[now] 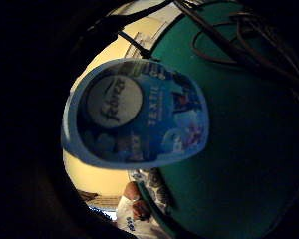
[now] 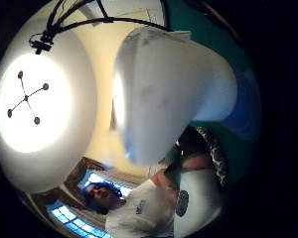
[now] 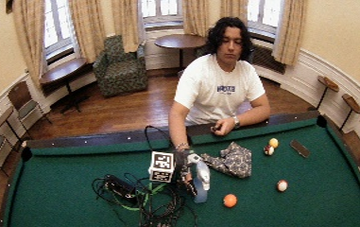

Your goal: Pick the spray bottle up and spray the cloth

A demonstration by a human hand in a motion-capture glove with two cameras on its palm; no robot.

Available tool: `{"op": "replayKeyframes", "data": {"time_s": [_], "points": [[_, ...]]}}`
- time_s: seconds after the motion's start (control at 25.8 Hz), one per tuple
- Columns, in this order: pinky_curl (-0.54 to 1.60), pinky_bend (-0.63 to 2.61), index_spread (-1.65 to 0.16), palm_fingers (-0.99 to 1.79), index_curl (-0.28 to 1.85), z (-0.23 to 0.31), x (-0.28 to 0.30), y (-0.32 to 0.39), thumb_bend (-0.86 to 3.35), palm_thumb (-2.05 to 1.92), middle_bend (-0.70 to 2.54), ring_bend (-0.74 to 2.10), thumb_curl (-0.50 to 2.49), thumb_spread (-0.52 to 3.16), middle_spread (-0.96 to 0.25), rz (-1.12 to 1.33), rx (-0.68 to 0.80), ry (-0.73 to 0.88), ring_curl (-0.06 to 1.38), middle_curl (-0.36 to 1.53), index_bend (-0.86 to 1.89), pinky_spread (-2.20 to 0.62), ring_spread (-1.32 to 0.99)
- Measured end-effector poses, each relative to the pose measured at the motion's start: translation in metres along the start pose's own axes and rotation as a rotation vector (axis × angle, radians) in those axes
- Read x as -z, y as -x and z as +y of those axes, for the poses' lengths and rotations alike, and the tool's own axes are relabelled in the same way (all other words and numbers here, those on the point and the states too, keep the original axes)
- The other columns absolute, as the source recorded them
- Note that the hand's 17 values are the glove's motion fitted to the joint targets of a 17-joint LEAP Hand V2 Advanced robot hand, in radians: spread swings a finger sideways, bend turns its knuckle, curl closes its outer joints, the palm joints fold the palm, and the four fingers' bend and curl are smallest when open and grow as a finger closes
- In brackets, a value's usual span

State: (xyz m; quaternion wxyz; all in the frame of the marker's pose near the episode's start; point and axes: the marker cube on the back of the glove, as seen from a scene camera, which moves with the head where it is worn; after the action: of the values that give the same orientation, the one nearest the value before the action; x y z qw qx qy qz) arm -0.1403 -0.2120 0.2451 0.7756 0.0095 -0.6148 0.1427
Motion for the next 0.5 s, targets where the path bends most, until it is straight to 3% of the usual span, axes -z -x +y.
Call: {"op": "replayKeyframes", "data": {"time_s": [0.5], "points": [[0.33, 0.23, -0.29, 0.47, 0.25, -0.025, -0.012, -0.006, -0.05, 0.67, 0.25, 0.39, 0.35, 0.89, -0.09, 0.041, 0.015, -0.006, 0.31, 0.37, 0.15, 0.17, -0.10]]}}
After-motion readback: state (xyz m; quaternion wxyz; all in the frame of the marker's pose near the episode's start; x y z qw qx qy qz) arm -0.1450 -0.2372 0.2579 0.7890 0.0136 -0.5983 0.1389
